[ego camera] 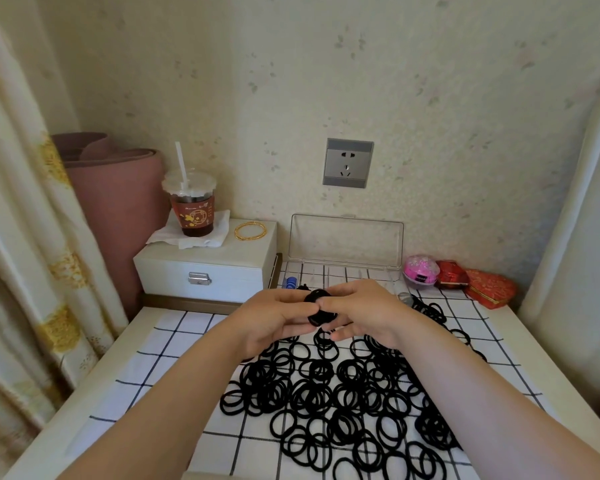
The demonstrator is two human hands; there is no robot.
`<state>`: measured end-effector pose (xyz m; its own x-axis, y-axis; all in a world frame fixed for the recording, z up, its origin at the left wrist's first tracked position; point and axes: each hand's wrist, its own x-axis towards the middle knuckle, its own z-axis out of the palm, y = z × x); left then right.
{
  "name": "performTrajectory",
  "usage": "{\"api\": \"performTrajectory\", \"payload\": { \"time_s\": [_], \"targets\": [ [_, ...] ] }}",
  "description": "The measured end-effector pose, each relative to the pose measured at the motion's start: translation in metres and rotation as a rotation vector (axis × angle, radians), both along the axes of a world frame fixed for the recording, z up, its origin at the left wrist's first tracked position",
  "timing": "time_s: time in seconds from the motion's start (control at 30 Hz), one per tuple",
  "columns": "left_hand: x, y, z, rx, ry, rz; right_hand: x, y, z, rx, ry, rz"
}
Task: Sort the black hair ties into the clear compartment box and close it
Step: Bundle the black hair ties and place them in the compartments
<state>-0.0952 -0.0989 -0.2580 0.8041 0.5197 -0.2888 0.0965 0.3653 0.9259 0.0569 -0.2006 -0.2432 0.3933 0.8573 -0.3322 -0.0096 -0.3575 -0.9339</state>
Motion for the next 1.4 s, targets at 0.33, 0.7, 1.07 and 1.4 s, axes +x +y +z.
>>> {"api": "performTrajectory", "payload": {
  "time_s": [0.33,0.7,1.07,1.4],
  "targets": [
    [-0.003,0.005,-0.002,0.216,0.091,0.118,0.006,0.001,0.007,-0.035,0.097,0.113],
    [0.002,0.017,-0.006,0.653,0.171,0.080,-0.003,0.033,0.008,-0.036,-0.144,-0.113],
    [0.012,0.028,-0.031,0.880,0.201,0.109,0.010,0.112,-0.013,-0.075,-0.674,-0.267],
    [0.016,0.039,-0.040,0.903,0.201,0.095,0.017,0.131,-0.020,-0.417,-1.322,-0.039]
  ]
}}
